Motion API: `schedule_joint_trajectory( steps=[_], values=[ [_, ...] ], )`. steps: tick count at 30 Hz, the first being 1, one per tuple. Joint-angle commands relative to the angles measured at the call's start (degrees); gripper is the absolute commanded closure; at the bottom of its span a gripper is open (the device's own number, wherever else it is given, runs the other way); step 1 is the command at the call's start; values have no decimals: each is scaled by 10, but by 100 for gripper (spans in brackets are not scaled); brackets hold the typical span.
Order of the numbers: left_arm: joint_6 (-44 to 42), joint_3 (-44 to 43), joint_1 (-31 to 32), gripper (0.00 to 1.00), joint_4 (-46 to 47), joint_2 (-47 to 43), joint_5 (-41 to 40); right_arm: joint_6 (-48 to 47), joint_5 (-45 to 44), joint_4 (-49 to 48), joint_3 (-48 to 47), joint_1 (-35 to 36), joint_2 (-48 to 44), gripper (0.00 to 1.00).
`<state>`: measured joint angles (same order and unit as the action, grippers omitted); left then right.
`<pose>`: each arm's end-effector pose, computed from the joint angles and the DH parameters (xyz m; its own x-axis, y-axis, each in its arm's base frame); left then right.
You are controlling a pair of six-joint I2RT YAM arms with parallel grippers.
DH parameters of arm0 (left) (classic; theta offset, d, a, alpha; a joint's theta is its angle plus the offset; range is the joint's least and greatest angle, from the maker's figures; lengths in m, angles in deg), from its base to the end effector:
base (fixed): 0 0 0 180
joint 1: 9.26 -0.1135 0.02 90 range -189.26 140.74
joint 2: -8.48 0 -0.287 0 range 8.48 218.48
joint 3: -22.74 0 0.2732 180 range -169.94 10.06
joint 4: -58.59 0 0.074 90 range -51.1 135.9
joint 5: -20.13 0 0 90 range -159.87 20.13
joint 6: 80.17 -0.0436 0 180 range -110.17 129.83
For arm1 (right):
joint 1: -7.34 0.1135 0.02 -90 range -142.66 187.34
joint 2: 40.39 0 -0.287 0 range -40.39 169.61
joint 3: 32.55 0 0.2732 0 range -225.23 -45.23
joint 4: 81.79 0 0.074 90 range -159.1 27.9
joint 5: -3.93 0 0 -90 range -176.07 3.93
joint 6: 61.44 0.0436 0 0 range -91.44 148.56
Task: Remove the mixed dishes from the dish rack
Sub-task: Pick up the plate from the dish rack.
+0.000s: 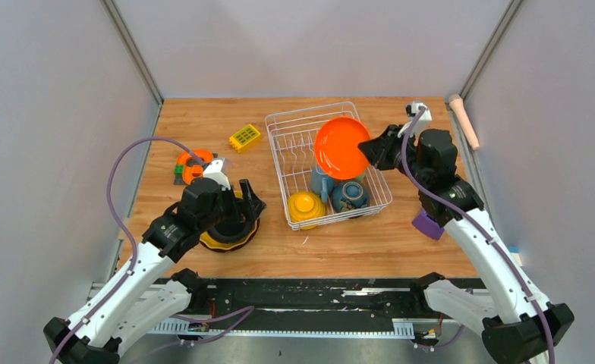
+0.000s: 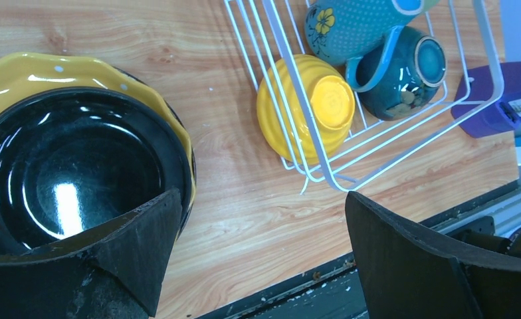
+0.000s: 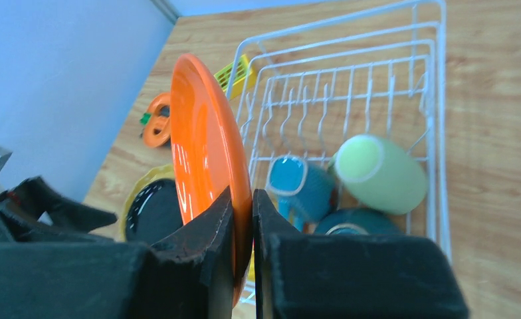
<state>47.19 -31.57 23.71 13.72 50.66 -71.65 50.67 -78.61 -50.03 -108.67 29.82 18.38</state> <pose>0.1461 -0.0932 0.3000 -0.6774 -0.2835 -0.6788 0.1396 0.8564 -0.4971 0.2247 0.0991 0.4112 -0.3995 0.2386 -0.8852 -0.3723 0.8401 0.3945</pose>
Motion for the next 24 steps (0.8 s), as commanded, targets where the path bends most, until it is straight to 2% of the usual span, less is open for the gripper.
schedule_joint_trajectory(
  steps=[1, 14, 24],
  values=[
    [0, -7, 1, 0, 25, -17, 14, 103, 85, -66, 61, 4, -56, 100],
    [12, -2, 1, 0, 45, -27, 34, 219, 202, -156, 231, 4, -123, 100],
    [48, 18, 1, 0, 132, -2, 141, 246, 235, -186, 271, 4, -127, 100]
  ],
)
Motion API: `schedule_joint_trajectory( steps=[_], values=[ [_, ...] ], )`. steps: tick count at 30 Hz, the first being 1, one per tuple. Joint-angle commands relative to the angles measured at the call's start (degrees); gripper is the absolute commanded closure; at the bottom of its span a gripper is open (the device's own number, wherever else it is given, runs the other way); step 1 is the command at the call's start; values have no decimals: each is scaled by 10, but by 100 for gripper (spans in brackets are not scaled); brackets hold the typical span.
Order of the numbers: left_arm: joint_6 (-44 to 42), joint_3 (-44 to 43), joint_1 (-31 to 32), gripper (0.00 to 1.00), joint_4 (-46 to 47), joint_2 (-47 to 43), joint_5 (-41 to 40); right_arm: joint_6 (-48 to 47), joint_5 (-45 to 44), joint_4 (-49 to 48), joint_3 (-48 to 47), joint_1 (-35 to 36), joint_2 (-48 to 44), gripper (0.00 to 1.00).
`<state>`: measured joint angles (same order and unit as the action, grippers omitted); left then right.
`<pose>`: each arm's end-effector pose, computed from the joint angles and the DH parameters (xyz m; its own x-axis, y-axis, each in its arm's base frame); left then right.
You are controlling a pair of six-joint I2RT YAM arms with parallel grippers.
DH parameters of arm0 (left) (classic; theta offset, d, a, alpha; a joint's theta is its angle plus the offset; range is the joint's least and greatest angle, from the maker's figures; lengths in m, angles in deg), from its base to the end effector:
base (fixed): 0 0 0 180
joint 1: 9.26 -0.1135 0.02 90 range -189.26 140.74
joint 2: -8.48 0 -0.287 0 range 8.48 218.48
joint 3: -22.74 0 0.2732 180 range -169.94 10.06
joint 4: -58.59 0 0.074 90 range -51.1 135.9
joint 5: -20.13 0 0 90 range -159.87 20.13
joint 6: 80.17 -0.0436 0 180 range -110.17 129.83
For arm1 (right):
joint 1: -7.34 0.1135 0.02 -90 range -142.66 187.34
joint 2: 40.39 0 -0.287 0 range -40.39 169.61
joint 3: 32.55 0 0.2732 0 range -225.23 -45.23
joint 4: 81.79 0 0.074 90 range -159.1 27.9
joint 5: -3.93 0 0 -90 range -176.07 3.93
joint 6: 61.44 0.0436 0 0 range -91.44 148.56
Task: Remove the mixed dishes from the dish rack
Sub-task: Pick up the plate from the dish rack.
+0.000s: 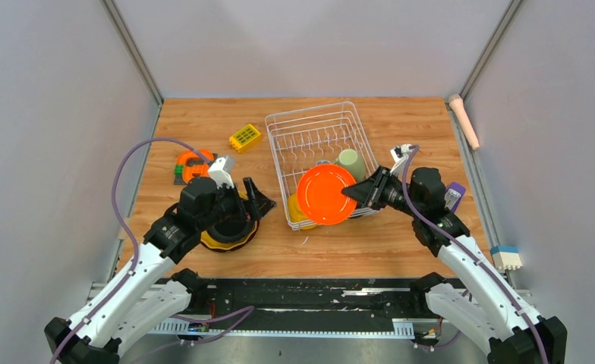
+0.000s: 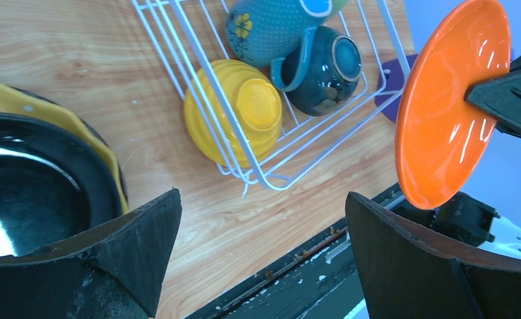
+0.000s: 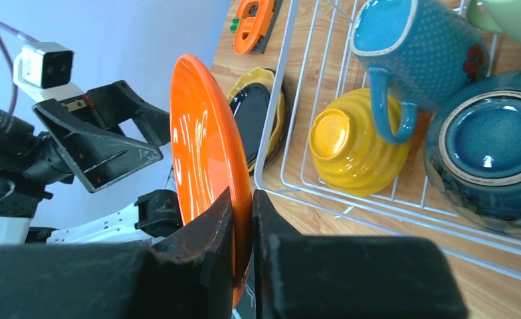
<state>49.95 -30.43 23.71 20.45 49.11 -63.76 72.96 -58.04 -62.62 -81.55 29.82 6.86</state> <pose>0.1440 -0.0990 0.3090 -0.6778 -0.3241 -0.6600 0.2418 0.7495 -0.6163 0.1821 0.0975 0.2989 -0.7237 0.3689 -0.5833 -0.3436 0.5403 0.7681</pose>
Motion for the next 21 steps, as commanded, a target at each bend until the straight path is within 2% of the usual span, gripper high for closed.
schedule_joint_trajectory(
  steps=[1, 15, 21],
  values=[
    [25, 7, 1, 0, 70, 21, 68, 23, 32, -60, 1, 4, -10, 100],
    [68, 23, 1, 0, 187, 94, 169, 44, 74, -122, 17, 4, 22, 100],
    [94, 31, 1, 0, 247, 113, 207, 47, 61, -126, 17, 4, 45, 100]
  ],
)
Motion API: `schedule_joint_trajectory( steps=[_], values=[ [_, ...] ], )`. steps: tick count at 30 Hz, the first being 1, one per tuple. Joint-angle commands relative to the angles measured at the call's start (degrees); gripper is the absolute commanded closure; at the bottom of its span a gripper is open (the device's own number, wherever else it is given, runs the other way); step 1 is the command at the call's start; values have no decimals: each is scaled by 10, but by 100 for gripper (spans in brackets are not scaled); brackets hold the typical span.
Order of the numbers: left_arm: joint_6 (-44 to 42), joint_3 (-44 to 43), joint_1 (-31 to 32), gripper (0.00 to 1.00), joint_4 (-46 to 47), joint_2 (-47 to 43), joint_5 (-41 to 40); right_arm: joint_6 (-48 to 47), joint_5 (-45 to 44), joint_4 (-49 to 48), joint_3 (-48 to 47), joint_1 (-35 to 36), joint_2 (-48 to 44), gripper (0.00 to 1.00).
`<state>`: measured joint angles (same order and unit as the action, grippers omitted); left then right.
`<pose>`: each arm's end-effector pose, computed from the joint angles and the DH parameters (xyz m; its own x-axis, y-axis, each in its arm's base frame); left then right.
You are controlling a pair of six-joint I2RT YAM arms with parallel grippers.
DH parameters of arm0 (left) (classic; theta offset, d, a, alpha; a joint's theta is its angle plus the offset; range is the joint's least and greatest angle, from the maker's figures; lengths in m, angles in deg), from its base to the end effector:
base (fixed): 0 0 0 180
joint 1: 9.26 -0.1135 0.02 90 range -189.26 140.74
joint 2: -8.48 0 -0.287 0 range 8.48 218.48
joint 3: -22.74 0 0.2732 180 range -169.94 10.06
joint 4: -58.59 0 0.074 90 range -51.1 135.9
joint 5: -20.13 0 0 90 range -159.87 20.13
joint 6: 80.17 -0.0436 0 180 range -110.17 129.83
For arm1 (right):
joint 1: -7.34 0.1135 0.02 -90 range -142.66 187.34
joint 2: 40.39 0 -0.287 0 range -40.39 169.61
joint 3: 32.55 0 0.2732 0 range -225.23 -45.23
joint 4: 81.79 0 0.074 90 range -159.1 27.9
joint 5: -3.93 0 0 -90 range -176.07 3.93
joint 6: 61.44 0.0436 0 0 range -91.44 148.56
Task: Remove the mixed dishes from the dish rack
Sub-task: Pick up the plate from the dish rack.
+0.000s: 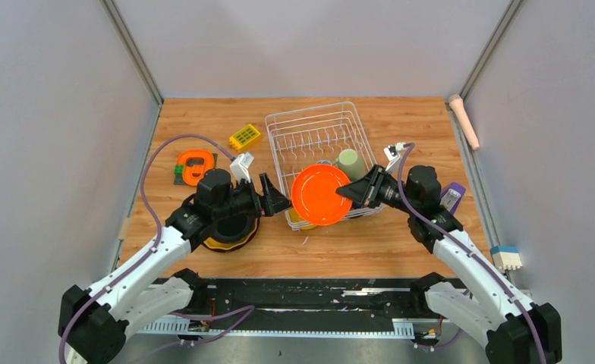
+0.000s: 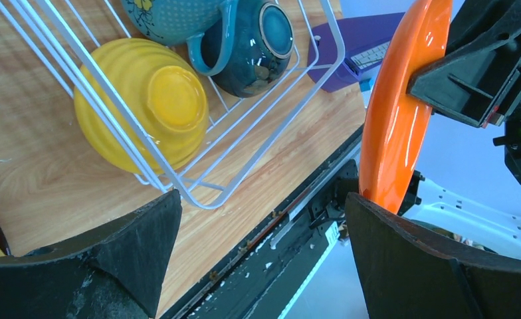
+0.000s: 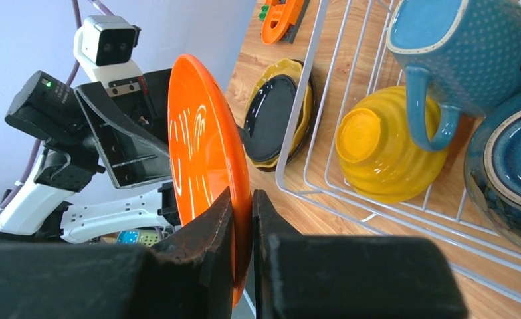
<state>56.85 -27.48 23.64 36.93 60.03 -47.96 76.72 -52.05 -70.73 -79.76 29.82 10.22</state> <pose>0.1759 -0.1332 0.2872 -0.8032 -0.2888 -0.5210 0.3003 0.5591 -0.7728 0.1914 0.1056 0.2916 -0.7630 0.3526 -0.5418 -0.3734 0.4438 0.8146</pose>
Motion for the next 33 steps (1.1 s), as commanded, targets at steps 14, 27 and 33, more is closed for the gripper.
schedule_joint_trajectory(
  steps=[14, 27, 33],
  values=[
    [12, 20, 2, 0, 42, -26, 53, -26, -110, -21, -37, 3, 65, 100],
    [32, 20, 2, 1, 84, 12, 28, 25, 73, -133, -13, 31, 109, 100],
    [37, 12, 2, 42, 119, 53, 51, 8, 73, -112, -23, 53, 109, 100]
  ],
)
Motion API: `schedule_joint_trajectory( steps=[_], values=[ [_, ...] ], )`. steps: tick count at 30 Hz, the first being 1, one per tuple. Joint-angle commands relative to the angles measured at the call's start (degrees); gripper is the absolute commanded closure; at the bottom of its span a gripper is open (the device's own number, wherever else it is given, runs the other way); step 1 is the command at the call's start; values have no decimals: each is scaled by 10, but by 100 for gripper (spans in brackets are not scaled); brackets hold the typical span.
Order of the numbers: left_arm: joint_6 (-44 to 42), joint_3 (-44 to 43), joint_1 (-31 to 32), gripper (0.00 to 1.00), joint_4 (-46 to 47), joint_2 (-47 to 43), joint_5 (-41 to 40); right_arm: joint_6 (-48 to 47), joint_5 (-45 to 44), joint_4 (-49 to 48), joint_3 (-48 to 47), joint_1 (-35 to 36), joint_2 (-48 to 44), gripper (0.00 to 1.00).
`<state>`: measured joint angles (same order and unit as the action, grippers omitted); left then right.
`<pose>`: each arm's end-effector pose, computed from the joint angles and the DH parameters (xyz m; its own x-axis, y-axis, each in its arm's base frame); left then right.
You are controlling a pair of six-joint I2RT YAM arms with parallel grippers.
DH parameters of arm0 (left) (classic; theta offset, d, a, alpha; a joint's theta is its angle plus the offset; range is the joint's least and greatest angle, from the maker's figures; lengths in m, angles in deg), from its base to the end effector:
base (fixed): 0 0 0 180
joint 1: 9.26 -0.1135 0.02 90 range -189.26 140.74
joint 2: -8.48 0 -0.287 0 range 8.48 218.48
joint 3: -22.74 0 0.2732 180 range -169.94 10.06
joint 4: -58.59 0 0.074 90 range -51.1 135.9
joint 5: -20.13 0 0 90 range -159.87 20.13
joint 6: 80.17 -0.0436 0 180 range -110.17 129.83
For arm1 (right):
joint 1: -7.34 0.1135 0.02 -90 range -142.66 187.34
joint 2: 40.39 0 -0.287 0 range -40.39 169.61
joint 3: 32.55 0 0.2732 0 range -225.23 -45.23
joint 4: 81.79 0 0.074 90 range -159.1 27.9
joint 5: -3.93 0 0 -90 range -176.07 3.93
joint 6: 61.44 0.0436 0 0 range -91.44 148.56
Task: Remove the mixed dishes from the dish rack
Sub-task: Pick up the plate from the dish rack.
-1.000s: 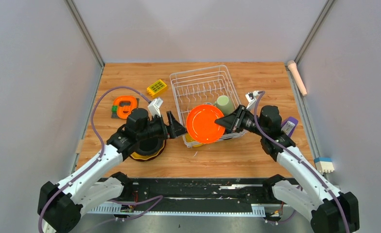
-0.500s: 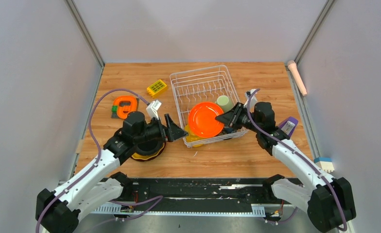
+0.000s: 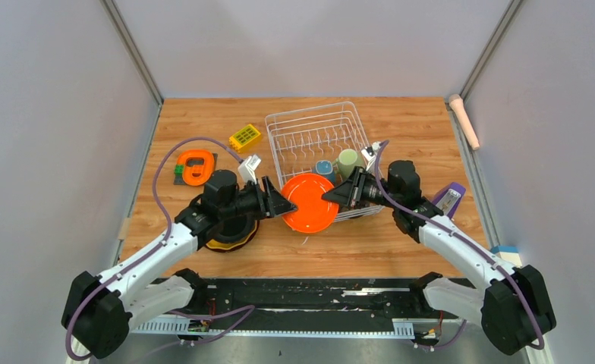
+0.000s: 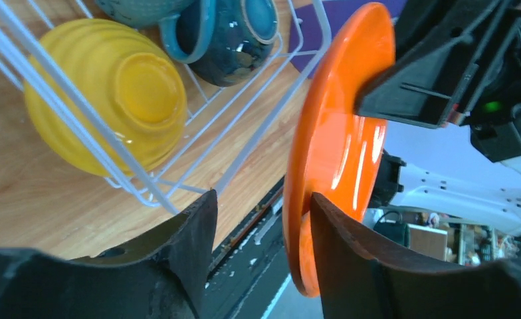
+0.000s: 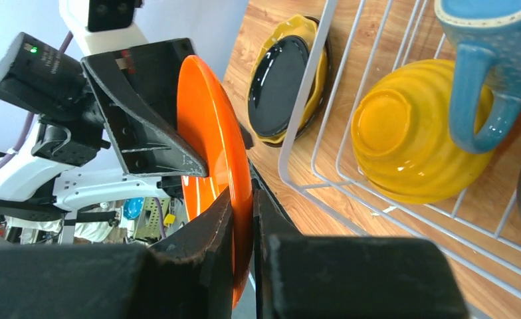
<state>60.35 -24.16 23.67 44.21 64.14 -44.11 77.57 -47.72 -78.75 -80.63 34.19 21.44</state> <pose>0.1847 -0.1422 0.2644 -0.8465 -0.2799 -0.4528 0.2700 0.5074 -0.8183 0.2139 0.1386 0.2703 -0.8364 0.2401 -0.4927 -0.3854 0.3814 0.8402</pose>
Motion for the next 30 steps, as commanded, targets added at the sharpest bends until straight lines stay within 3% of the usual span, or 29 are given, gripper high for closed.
schedule_joint_trajectory(
  steps=[1, 5, 6, 10, 16, 23, 30],
  values=[
    [4, -20, 1, 58, 51, 15, 14, -2, 26, -31, -13, 9, -4, 100],
    [6, -20, 2, 97, 55, 17, 16, -9, 10, -14, -14, 10, -8, 98],
    [7, -19, 1, 99, 56, 17, 17, -11, 4, -6, -15, 10, -9, 92],
    [18, -7, 1, 100, 75, 9, 19, -19, -34, 32, -19, 10, -18, 86],
    [22, 3, 2, 100, 68, -25, 0, -21, -96, 75, -20, 10, -44, 37],
    [34, 13, 1, 100, 58, -59, -23, -24, -148, 93, -13, 11, -74, 2],
    [23, 3, 2, 100, -25, -105, -84, -20, -237, 146, -7, 10, -107, 0]
  ],
)
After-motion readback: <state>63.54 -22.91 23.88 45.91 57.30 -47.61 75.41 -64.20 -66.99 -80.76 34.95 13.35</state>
